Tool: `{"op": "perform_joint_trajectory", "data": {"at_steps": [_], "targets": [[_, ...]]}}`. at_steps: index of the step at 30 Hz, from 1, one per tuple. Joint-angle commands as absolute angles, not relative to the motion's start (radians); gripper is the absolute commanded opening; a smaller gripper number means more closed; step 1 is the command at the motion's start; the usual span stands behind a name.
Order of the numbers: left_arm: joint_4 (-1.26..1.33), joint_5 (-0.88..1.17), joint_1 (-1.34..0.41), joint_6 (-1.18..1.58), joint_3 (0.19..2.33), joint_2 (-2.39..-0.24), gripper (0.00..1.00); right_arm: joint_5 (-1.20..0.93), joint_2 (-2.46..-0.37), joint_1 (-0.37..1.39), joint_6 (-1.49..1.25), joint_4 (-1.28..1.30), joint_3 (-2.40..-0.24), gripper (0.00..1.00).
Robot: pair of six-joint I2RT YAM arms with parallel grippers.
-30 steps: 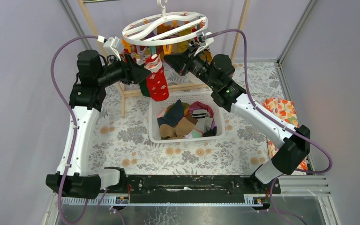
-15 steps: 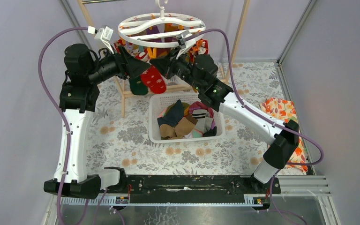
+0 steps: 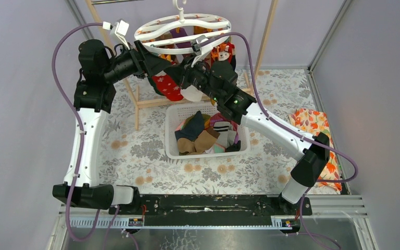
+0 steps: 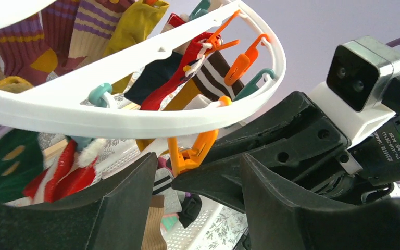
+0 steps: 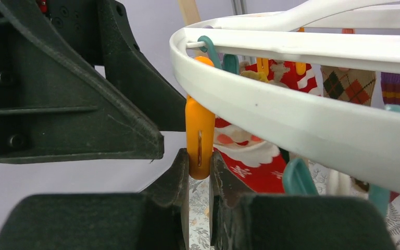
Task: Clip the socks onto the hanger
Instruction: Open the clamp at the hanger.
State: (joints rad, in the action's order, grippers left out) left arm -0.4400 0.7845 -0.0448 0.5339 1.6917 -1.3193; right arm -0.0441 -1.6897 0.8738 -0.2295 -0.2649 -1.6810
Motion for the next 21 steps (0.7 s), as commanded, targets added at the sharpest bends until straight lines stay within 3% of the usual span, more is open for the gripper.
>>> {"op": "perform_joint_trajectory", "data": {"at_steps": [1, 21], "targets": [[-0.312, 0.787, -0.041, 0.572, 1.697, -1.325, 0.67, -0.059, -1.694, 0.898, -0.214, -0.287, -1.734, 0.00], [-0.216, 0.796, -0.053, 0.631, 1.666, -1.363, 0.53, -0.059, -1.716, 0.902, -0.219, -0.255, -1.770, 0.02]]}}
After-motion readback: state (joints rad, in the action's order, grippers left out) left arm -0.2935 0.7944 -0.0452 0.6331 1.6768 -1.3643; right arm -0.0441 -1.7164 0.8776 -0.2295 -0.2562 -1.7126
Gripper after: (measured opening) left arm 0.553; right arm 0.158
